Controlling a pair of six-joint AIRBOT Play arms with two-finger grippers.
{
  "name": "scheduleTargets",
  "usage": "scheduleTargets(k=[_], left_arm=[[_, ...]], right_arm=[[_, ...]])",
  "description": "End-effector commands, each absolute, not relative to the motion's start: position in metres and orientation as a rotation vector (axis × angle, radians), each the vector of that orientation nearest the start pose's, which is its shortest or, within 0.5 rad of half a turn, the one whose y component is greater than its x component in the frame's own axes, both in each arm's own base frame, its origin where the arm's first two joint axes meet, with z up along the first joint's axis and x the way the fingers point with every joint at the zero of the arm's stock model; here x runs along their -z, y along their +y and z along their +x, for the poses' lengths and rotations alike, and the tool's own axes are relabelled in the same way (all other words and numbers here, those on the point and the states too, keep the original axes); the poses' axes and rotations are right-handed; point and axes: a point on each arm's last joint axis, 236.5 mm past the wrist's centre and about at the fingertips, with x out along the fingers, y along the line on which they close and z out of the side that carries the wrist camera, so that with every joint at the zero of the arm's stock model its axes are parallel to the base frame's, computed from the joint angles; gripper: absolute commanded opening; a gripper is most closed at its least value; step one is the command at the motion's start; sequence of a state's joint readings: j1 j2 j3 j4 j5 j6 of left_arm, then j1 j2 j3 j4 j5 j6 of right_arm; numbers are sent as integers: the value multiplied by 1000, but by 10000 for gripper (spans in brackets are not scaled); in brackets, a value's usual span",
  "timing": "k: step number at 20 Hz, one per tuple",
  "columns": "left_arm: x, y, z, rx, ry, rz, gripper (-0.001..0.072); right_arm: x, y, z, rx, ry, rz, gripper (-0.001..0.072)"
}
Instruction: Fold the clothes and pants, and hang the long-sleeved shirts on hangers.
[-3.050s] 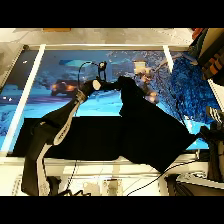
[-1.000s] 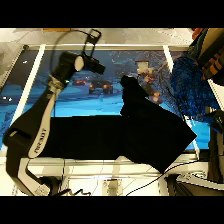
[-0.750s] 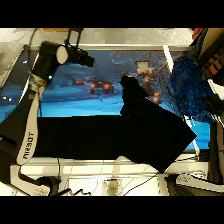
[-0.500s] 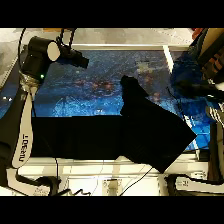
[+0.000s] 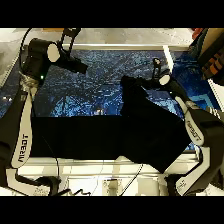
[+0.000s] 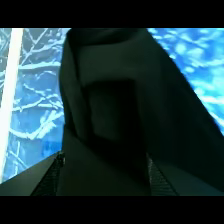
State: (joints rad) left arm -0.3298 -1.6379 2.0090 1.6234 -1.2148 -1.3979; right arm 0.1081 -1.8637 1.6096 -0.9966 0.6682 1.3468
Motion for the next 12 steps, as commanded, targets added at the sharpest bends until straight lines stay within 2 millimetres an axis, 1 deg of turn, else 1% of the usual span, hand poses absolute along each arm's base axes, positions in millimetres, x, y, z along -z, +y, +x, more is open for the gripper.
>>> scheduleTargets(k=[1, 3, 5, 6, 7, 8, 10, 12], left_arm=[[-165, -163, 522, 338, 823, 339, 8], [-160, -162, 523, 336, 831, 340, 8], [-156, -161, 525, 335, 839, 341, 8], [-153, -161, 525, 335, 844, 341, 8], [-152, -160, 526, 333, 847, 340, 8], [-151, -160, 526, 332, 849, 340, 8], [-153, -155, 527, 325, 847, 337, 8], [-158, -148, 525, 307, 845, 348, 8]], right_arm=[[57, 156, 602, -350, 946, 272, 575], [70, 149, 610, -305, 964, 293, 547], [80, 145, 613, -279, 977, 311, 361], [79, 145, 614, -278, 973, 311, 246], [75, 144, 617, -279, 962, 299, 104], [66, 143, 622, -281, 942, 282, 14], [30, 143, 637, -293, 870, 260, 14], [-15, 147, 644, -325, 814, 233, 14]])
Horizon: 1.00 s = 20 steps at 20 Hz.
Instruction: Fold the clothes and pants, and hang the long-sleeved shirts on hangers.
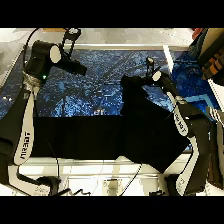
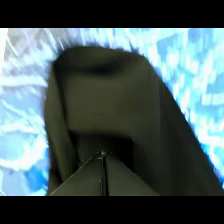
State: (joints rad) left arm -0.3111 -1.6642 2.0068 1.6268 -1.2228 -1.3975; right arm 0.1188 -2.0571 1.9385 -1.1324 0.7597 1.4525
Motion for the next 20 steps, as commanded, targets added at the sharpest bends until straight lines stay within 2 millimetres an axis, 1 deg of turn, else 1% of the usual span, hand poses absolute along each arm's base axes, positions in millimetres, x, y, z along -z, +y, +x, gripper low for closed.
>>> scheduleTargets(k=[1, 2, 3, 4, 5, 6, 7, 9, 10, 11, 13, 14, 17, 19, 20], left_arm=[[-161, -144, 523, 296, 846, 354, 8], [-164, -142, 521, 293, 849, 353, 8], [-167, -139, 518, 290, 852, 351, 8], [-169, -137, 516, 288, 856, 350, 8], [-169, -136, 513, 288, 862, 351, 8], [-168, -136, 511, 288, 873, 351, 8], [-166, -135, 509, 288, 885, 352, 8], [-165, -135, 509, 288, 889, 352, 8], [-165, -135, 509, 288, 888, 352, 8], [-165, -135, 509, 288, 888, 352, 8], [-165, -135, 509, 288, 888, 353, 8], [-165, -135, 509, 288, 888, 353, 8], [-164, -135, 510, 288, 891, 354, 8], [-159, -135, 511, 289, 900, 355, 8], [-156, -136, 512, 289, 905, 356, 8]], right_arm=[[-34, 149, 646, -341, 788, 211, 14], [-48, 147, 646, -339, 762, 201, 14], [-55, 144, 644, -332, 754, 181, 14], [-56, 138, 643, -317, 757, 147, 14], [-48, 130, 640, -298, 779, 106, 32], [-34, 124, 636, -285, 813, 82, 240], [-17, 117, 631, -273, 855, 70, 481], [24, 117, 612, -310, 973, 10, 496], [42, 119, 604, -339, 1022, -27, 527], [57, 121, 602, -346, 1048, -33, 530], [73, 120, 611, -323, 1036, -10, 522], [80, 120, 615, -305, 1029, 13, 504], [97, 119, 623, -281, 1016, 45, 399], [100, 124, 625, -285, 1008, 49, 173], [96, 127, 629, -287, 986, 46, 40]])
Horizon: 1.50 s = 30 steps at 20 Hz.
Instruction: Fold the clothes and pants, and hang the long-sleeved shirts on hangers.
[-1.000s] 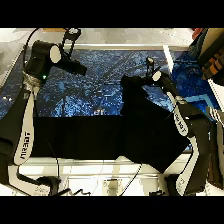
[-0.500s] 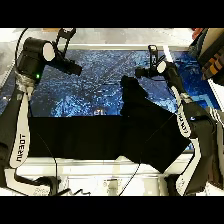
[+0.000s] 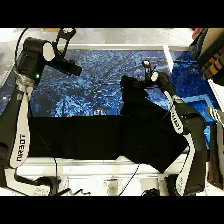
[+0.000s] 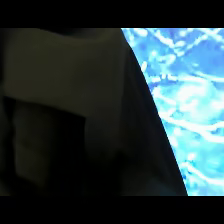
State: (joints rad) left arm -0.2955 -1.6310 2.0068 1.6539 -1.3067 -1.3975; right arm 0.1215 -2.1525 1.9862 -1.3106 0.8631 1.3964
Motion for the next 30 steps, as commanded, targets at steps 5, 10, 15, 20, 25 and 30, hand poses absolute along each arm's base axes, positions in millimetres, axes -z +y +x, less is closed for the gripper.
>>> scheduleTargets(k=[5, 10, 15, 20, 25, 30], left_arm=[[-146, -135, 515, 287, 925, 356, 8], [-172, -129, 497, 284, 908, 351, 8], [-255, -113, 459, 255, 758, 337, 8], [-357, -67, 397, 136, 534, 350, 8], [-419, -29, 339, 38, 379, 346, 8], [-428, -26, 328, 36, 355, 338, 8]], right_arm=[[33, 133, 654, -294, 834, 26, 14], [-74, 148, 654, -340, 633, -32, 14], [-162, 225, 617, -505, 462, -184, 15], [-205, 338, 548, -704, 378, -224, 14], [-214, 449, 457, -930, 330, -289, 15], [-191, 481, 427, -981, 304, -416, 421]])
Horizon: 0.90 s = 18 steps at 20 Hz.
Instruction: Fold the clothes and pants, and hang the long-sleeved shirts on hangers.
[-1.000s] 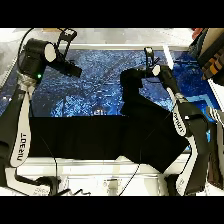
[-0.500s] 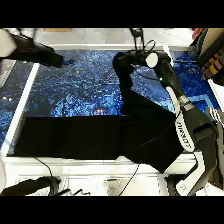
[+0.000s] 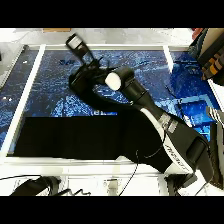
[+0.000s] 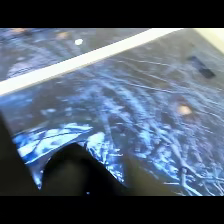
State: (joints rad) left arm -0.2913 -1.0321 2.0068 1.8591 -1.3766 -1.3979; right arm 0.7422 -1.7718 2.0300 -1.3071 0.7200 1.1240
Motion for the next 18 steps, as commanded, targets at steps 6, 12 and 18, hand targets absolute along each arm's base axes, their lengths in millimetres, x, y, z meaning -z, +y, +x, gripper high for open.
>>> scheduleTargets(k=[6, 12, 18], left_arm=[[-391, -34, 362, 38, 470, 368, 8], [-207, -3, 393, 40, 929, 335, 8], [-24, -1, 337, 230, 1281, 105, 8]], right_arm=[[-160, 406, 478, -850, 448, -482, 438], [-89, 236, 500, -680, 935, -457, 90], [-91, 150, 507, -655, 1050, -149, 49]])
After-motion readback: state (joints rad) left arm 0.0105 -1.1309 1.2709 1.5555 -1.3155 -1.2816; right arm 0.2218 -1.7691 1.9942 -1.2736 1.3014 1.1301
